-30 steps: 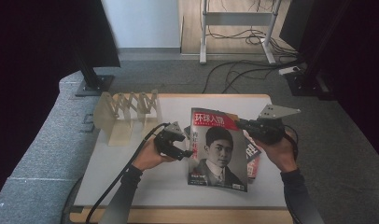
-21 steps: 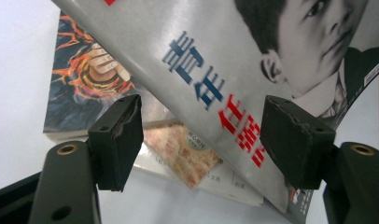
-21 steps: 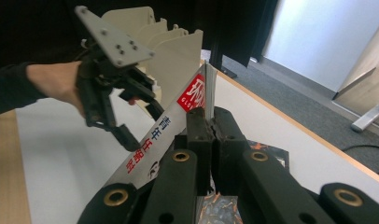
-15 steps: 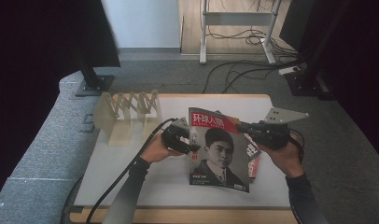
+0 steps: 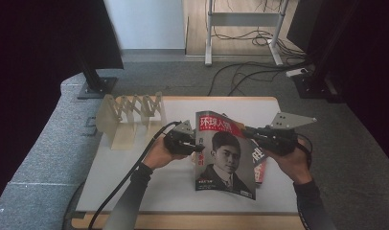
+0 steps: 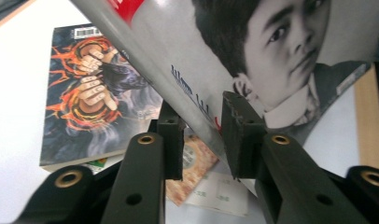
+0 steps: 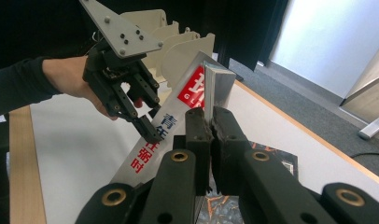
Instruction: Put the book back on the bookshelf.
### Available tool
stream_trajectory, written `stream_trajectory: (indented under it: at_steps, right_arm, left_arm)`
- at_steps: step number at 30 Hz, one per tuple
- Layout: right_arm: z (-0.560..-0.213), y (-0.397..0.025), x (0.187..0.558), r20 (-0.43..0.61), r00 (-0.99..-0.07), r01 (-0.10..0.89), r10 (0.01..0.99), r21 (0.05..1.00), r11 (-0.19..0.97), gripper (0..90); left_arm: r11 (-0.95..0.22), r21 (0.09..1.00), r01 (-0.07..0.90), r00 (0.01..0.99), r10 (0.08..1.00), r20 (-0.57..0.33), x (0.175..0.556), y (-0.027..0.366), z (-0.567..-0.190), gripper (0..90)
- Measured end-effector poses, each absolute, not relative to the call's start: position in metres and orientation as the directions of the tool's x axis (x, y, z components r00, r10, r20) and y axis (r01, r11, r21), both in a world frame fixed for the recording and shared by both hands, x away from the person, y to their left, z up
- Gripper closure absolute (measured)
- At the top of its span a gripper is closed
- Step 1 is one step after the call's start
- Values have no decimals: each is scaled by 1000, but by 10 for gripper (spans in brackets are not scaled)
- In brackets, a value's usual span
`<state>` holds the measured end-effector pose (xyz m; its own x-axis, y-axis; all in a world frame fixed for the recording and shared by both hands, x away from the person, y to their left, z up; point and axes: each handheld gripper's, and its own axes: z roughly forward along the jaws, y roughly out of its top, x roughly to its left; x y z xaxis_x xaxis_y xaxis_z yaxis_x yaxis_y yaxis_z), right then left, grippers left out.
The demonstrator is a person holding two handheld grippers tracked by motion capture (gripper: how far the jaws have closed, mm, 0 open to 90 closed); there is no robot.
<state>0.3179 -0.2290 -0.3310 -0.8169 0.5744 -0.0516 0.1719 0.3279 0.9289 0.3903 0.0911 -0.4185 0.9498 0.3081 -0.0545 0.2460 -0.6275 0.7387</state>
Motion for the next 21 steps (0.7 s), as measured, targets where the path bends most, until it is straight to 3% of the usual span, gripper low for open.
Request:
stream_trajectory:
  at_steps: [6,11,21]
  right_arm:
    - [-328,-230,312,-66,-821,156,567,930,334,852]
    - [-326,-237,304,-79,-822,143,565,930,338,857]
    - [-319,-243,286,-100,-836,108,540,934,340,859]
  left_arm:
    - [-640,733,230,957,285,-52,383,93,-412,735]
    - [-680,723,120,976,213,38,363,96,-399,713]
    - [-602,794,80,974,218,67,356,94,-362,671]
